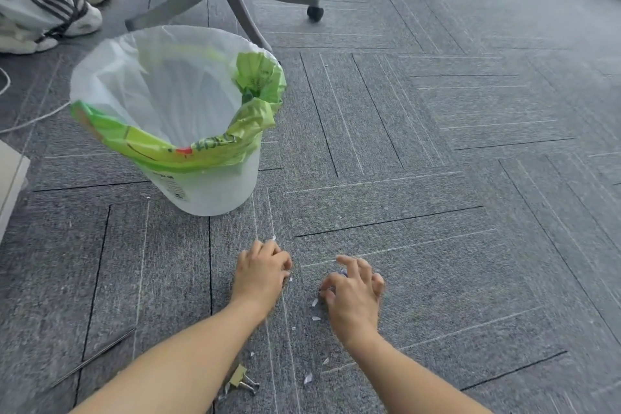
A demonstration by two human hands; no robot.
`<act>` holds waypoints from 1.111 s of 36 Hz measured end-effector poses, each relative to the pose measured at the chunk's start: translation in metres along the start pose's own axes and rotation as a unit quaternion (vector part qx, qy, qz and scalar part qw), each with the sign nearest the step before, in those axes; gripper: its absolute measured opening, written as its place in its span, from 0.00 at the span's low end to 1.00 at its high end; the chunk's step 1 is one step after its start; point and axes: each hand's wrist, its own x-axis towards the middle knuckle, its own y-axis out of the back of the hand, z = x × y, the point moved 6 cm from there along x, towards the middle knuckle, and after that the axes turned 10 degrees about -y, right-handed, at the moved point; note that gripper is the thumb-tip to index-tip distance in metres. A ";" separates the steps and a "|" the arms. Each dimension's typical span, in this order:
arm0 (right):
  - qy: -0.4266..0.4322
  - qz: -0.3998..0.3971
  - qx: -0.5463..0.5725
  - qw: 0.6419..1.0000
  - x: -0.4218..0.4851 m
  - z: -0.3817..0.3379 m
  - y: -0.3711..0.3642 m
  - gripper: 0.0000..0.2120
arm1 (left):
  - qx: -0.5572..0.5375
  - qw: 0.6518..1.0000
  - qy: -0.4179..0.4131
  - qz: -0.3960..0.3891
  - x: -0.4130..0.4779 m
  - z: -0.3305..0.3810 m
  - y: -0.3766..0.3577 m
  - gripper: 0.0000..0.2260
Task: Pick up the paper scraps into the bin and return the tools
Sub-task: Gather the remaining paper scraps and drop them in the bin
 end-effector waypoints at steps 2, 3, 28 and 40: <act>0.006 -0.001 0.000 1.000 0.001 -0.001 -0.001 0.04 | 0.005 1.000 -0.001 0.000 0.001 -0.001 -0.001 0.06; 0.011 -0.002 -0.001 1.000 0.001 -0.001 -0.002 0.04 | 0.008 1.000 0.000 0.000 0.001 -0.001 -0.001 0.06; 0.058 -0.004 0.046 0.997 -0.030 0.013 -0.031 0.04 | -0.024 1.000 -0.009 -0.002 -0.007 0.000 -0.011 0.05; 0.088 0.013 0.020 0.996 -0.034 0.019 -0.036 0.07 | 0.026 0.999 -0.039 -0.013 -0.008 0.009 -0.015 0.06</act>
